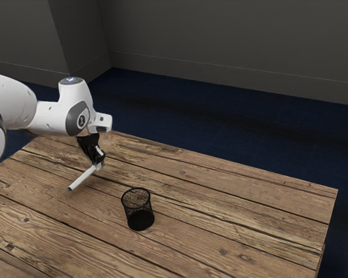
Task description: Put the marker into the pen holder.
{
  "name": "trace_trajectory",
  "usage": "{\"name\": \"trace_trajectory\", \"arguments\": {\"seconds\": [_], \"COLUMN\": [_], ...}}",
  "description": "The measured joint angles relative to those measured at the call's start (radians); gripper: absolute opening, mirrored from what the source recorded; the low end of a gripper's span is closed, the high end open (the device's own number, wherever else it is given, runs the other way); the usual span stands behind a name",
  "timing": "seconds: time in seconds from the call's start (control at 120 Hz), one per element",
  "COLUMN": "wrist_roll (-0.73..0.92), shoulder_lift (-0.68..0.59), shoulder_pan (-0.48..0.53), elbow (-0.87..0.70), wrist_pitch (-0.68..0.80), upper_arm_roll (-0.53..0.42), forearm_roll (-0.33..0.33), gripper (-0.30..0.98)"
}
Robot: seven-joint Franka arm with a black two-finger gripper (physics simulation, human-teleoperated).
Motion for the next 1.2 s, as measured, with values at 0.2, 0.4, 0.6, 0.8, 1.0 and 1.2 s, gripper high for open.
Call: {"name": "trace_trajectory", "arguments": {"seconds": [0.2,0.4,0.6,0.8,1.0,1.2], "wrist_roll": [-0.009,-0.015,-0.022,-0.034,-0.052,-0.064], "shoulder_lift": [-0.154,-0.319,-0.445,-0.527,-0.585,-0.57], "shoulder_pan": [-0.098,-0.205,-0.304,-0.39,-0.388,-0.403], "elbow": [-0.003,-0.081,-0.177,-0.265,-0.336,-0.357], "wrist_pitch": [-0.014,-0.042,-0.067,-0.088,-0.102,-0.094], "upper_arm_roll": [0.0,-0.001,0.0,-0.004,-0.002,-0.002], "forearm_roll": [-0.001,-0.024,-0.112,-0.196,-0.223,-0.225], "gripper": [-0.1,-0.1,-0.1,-0.1,-0.1,-0.09]}}
